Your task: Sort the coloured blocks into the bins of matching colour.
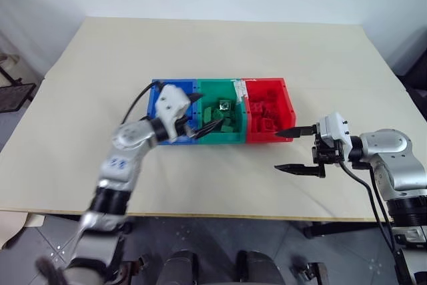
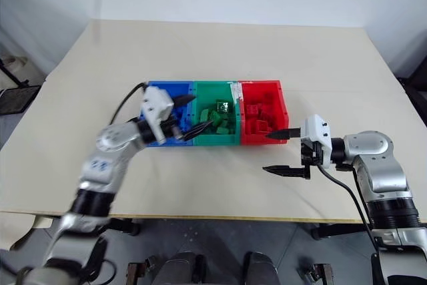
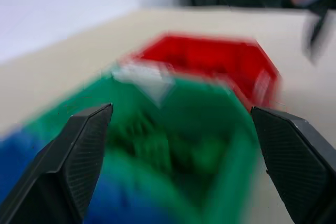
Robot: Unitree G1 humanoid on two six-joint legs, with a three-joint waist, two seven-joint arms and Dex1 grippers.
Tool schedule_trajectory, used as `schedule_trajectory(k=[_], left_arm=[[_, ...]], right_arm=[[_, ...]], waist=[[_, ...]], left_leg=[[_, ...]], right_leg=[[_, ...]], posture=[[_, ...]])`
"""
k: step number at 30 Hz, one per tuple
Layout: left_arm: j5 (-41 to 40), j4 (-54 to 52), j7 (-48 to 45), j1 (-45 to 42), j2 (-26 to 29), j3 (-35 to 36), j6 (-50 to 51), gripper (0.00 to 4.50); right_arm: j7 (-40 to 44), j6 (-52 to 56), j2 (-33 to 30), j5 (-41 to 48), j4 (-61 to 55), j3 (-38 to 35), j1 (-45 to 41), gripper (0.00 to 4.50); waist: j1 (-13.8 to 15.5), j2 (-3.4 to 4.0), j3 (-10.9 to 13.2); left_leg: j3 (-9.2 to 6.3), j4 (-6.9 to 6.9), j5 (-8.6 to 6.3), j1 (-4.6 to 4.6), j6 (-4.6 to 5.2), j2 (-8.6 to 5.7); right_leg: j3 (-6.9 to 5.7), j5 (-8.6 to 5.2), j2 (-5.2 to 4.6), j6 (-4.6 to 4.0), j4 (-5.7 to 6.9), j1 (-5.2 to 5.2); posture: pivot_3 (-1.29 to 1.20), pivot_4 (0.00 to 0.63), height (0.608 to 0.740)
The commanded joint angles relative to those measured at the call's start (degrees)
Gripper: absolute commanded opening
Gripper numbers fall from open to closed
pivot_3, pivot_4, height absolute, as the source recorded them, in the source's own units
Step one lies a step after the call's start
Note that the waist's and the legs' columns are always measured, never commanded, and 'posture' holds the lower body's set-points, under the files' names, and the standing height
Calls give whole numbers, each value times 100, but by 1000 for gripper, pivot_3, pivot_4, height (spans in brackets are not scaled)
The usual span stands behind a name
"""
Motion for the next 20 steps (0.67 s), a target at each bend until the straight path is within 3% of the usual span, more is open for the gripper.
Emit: schedule_trajectory(k=[1, 6, 11, 20], left_arm=[[-884, -986, -213, 490, 329, 710, 619, 4461], [-1536, -1367, -997, 2130, 1209, 2052, 783, 4461], [-1775, -1167, -1538, 3117, 1422, 2927, 324, 4461], [-1845, -973, -1625, 3107, 1475, 3135, 4, 4461]], right_arm=[[136, -91, -37, 114, 135, -177, -172, 4500], [356, -48, -111, 166, 685, -300, -340, 4500], [463, -220, -211, 30, 1287, -396, -573, 4500], [411, -389, -225, -26, 1557, -476, -609, 4500]], waist=[[11, 0, 0], [11, 1, 0], [-11, 6, 4], [-57, 8, 5]], left_leg=[[-1, 4, 0, -2, 0, 1], [-15, 1, -1, -2, -1, -4], [-16, 1, -2, -3, -4, -3], [-14, -6, -6, -2, -8, -2]], right_leg=[[2, 0, 0, 0, -4, 1], [20, 0, -38, -1, -10, 9], [11, -3, -39, -6, -13, 11], [17, -3, -47, -6, -10, 5]], posture=[[0, 150, 740], [0, 150, 740], [0, 150, 740], [0, 150, 740]])
